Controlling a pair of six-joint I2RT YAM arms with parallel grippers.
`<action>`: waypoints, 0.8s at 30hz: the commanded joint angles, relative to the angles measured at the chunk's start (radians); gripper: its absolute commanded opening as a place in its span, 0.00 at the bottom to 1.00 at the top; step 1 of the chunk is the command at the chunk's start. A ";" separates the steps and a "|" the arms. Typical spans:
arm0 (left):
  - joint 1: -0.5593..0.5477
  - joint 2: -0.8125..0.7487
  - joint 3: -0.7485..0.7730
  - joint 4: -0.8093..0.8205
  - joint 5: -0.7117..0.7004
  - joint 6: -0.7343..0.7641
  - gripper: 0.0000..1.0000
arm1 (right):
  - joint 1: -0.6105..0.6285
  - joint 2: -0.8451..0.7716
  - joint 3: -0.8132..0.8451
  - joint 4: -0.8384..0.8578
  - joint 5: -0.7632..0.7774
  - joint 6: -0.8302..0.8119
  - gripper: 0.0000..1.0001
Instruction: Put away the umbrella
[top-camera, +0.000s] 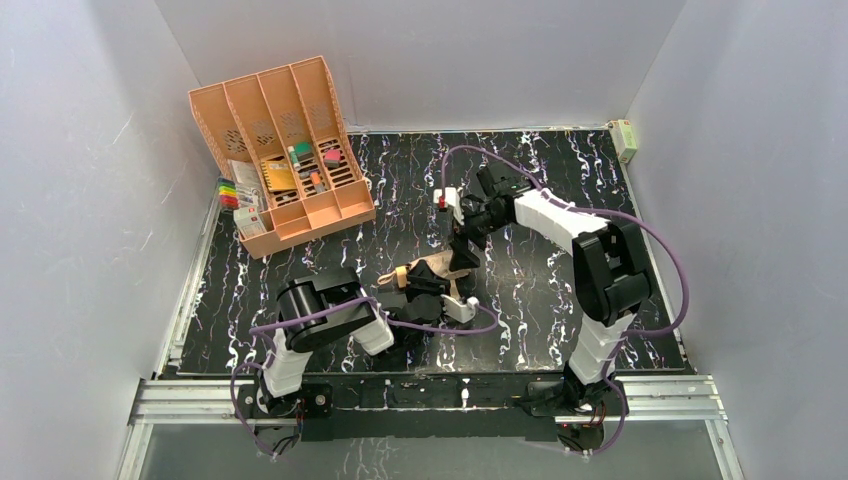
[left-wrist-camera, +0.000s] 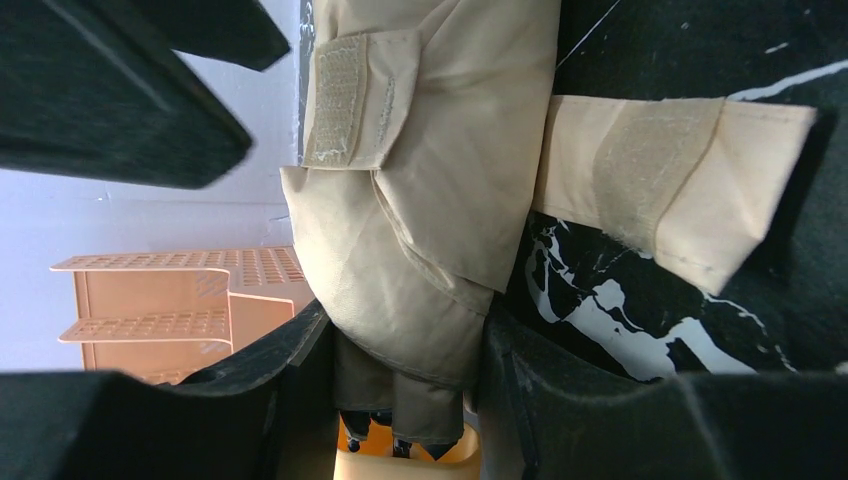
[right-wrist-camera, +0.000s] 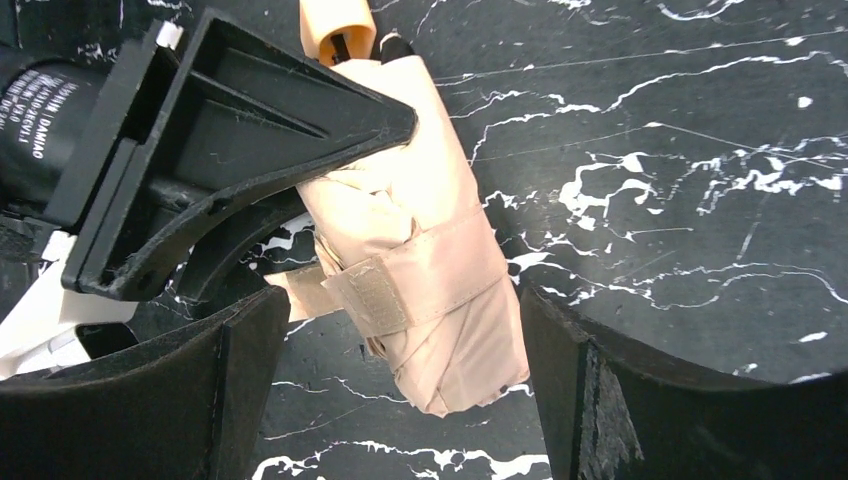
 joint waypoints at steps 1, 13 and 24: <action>-0.020 0.075 -0.070 -0.255 0.093 -0.043 0.00 | 0.015 0.029 0.051 -0.034 0.031 -0.062 0.94; -0.025 0.062 -0.077 -0.256 0.101 -0.039 0.00 | 0.059 0.087 0.009 0.089 0.198 -0.100 0.91; -0.025 -0.010 -0.071 -0.254 0.092 -0.082 0.00 | 0.060 0.105 -0.028 0.128 0.303 -0.104 0.45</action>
